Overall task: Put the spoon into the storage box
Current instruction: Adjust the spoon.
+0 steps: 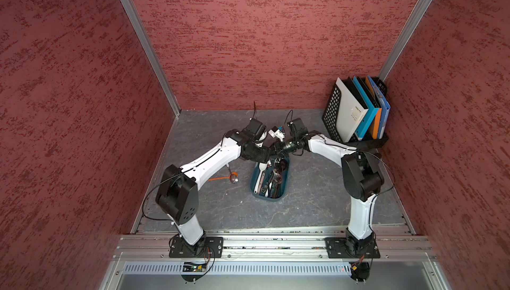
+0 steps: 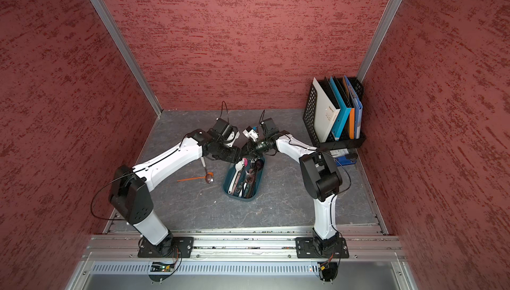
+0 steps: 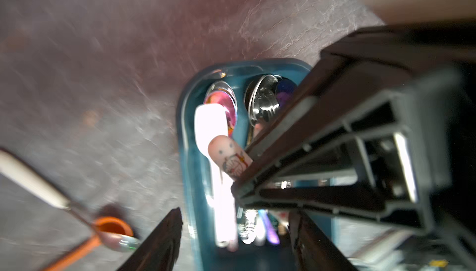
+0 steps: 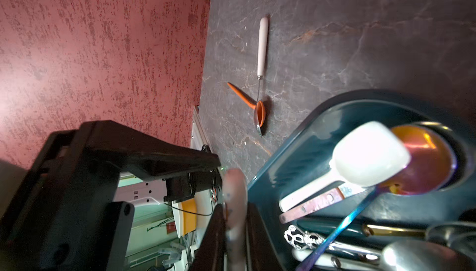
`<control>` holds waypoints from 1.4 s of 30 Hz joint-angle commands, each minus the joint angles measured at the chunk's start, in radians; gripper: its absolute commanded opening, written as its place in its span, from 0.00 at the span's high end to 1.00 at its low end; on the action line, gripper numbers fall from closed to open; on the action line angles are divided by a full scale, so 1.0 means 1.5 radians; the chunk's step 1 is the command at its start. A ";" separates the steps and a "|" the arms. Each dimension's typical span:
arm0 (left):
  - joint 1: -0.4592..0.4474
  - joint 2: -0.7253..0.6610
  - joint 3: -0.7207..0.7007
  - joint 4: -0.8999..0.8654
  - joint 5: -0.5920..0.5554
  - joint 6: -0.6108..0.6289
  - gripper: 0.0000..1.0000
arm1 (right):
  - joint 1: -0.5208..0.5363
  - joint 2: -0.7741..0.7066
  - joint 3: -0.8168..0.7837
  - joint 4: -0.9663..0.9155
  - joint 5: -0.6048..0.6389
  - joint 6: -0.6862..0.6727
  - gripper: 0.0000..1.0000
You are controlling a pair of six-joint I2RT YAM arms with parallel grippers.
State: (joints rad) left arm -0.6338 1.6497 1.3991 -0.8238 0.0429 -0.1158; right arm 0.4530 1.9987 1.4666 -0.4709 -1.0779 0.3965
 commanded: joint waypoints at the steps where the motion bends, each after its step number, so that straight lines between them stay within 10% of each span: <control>1: -0.036 -0.046 -0.059 0.108 -0.123 0.223 0.32 | -0.007 0.020 0.028 -0.149 -0.059 -0.101 0.99; 13: -0.205 -0.115 -0.291 0.416 -0.230 0.665 0.34 | -0.015 0.063 0.097 -0.341 -0.086 -0.199 0.99; 42: -0.288 -0.102 -0.444 0.678 -0.101 0.943 0.51 | 0.001 0.070 0.105 -0.457 -0.108 -0.265 0.99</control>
State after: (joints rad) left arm -1.0039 1.4670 0.7513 0.1982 -0.2760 1.2377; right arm 0.4320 2.1033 1.5925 -1.1797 -1.1496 -0.0059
